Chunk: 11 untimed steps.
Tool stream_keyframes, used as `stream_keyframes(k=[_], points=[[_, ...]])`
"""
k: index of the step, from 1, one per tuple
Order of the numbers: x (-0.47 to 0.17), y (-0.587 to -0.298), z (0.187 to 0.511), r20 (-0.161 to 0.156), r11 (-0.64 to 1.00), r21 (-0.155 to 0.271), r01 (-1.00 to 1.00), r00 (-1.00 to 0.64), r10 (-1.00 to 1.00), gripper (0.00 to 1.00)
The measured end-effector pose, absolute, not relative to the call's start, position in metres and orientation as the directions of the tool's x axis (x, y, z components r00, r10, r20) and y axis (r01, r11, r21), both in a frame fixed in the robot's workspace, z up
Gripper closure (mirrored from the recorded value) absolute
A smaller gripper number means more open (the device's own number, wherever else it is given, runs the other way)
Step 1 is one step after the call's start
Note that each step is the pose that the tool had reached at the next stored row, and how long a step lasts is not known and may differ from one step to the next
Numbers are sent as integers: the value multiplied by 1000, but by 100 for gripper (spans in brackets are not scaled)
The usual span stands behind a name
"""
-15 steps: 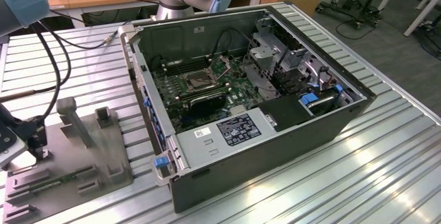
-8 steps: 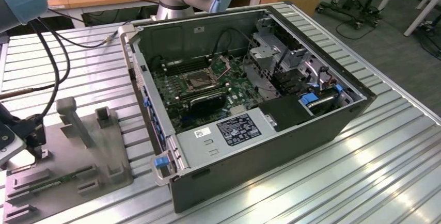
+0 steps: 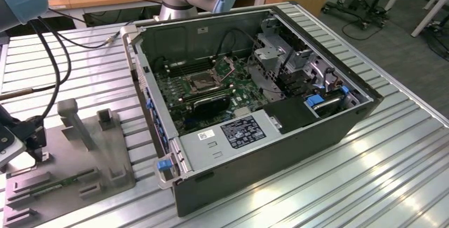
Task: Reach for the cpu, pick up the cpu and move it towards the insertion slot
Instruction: 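Pick up the cpu and move it towards the insertion slot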
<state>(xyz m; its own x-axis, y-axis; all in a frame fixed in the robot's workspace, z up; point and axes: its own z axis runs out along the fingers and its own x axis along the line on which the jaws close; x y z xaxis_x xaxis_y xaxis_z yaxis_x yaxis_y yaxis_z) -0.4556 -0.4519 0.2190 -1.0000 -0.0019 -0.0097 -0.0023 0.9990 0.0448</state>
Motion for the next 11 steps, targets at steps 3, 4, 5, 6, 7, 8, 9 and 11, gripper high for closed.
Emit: stream_keyframes(k=[3, 4, 5, 6, 7, 8, 9, 11], points=[[-456, -452, 219, -10, 999, 45, -2, -1000, -2, 45], [-456, -452, 220, -9, 999, 45, -2, -1000, -2, 45], [-456, -452, 221, -9, 999, 45, -2, -1000, -2, 45], [-456, -452, 221, -9, 999, 45, -2, -1000, -2, 45], [-456, -452, 222, -10, 999, 45, -2, -1000, -2, 45], [-456, -452, 223, -9, 999, 45, -2, -1000, -2, 45], [-456, -452, 224, -10, 999, 45, -2, -1000, -2, 45], [-456, -452, 227, -10, 999, 45, -2, -1000, -2, 45]])
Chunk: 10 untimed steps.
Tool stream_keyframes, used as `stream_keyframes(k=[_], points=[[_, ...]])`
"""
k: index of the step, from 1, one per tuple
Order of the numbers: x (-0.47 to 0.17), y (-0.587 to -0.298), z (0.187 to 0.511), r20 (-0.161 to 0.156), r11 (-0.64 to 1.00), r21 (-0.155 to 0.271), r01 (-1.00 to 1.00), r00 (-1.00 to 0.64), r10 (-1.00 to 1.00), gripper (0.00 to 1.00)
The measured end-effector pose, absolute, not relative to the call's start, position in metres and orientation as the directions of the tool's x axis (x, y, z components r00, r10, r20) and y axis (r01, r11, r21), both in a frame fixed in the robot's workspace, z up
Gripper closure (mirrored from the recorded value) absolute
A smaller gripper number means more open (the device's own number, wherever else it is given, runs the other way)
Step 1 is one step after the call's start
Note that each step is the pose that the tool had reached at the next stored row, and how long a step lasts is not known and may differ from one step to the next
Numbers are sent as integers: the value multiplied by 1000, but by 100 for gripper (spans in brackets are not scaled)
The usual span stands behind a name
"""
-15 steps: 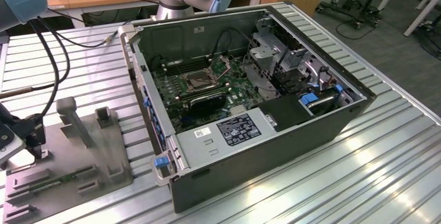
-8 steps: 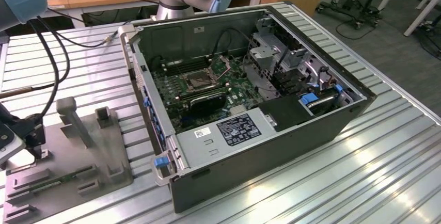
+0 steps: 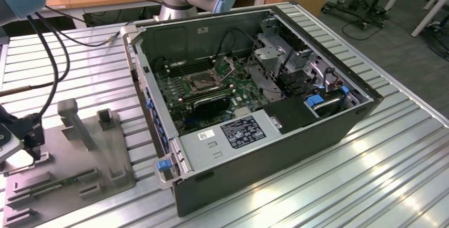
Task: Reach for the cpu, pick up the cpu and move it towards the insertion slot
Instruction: 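Pick up the cpu and move it towards the insertion slot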
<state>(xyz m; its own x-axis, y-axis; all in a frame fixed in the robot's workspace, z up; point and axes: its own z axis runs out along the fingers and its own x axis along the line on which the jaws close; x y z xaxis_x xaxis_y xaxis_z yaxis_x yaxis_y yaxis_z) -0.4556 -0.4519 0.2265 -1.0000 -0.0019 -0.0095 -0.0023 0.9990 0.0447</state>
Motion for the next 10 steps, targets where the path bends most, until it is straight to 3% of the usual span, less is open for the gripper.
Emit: stream_keyframes(k=[10], points=[[-456, -452, 235, -10, 999, 45, -2, -1000, -2, 45]])
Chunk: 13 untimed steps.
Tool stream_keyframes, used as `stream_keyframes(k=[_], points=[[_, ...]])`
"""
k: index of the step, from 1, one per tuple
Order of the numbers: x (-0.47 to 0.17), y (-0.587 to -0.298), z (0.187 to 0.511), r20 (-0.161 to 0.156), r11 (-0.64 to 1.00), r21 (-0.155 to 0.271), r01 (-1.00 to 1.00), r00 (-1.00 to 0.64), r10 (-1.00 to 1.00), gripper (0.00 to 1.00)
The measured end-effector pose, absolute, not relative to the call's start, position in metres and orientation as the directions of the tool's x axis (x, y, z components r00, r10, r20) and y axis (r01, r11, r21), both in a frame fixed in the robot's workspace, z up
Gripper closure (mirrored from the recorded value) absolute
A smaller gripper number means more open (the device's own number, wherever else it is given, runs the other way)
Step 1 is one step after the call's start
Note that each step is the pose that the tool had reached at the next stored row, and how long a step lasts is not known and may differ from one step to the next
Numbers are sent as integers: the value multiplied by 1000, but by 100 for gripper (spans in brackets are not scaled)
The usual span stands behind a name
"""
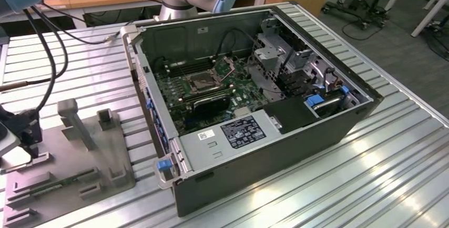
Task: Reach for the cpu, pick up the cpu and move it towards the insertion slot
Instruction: 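Pick up the cpu and move it towards the insertion slot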
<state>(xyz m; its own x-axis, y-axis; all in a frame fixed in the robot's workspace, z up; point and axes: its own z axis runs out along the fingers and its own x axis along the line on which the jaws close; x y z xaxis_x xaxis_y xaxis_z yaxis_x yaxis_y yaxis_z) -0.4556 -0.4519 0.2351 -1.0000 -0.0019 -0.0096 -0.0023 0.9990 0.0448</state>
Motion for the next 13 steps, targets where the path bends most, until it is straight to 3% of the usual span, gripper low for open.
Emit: stream_keyframes(k=[13], points=[[-456, -452, 246, -10, 999, 45, -2, -1000, -2, 45]])
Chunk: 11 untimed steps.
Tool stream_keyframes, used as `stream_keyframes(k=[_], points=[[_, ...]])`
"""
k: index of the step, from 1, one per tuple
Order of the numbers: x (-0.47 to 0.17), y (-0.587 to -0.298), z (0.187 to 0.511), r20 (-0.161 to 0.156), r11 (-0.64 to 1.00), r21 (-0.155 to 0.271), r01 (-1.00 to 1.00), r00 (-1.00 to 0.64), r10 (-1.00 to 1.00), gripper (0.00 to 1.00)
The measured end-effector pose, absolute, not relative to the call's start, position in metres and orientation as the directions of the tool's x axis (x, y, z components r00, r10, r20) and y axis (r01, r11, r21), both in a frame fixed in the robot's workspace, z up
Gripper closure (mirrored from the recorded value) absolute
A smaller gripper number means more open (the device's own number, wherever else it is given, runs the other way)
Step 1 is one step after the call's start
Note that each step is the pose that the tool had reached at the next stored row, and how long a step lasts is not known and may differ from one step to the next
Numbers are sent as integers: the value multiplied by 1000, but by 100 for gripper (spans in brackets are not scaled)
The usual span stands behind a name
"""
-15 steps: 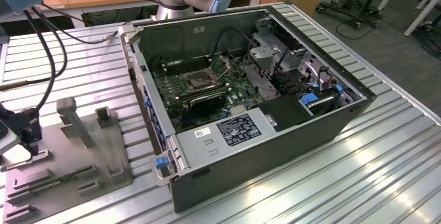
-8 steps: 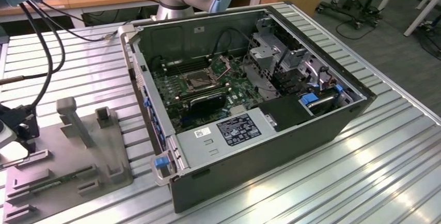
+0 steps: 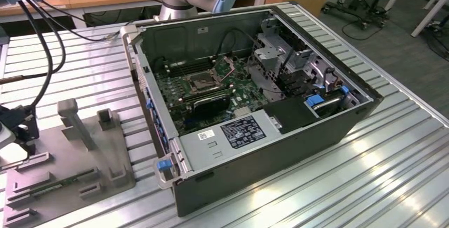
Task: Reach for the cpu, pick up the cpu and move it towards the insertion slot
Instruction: 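Pick up the cpu and move it towards the insertion slot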
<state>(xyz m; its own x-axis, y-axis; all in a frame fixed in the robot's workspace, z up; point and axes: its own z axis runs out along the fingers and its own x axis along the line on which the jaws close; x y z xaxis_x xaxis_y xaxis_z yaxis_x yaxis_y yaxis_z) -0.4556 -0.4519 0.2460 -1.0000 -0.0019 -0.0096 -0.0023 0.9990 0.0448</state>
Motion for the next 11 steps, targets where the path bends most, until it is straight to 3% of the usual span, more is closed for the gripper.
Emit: stream_keyframes(k=[11], points=[[-456, -452, 250, -10, 999, 45, -2, -1000, -2, 45]])
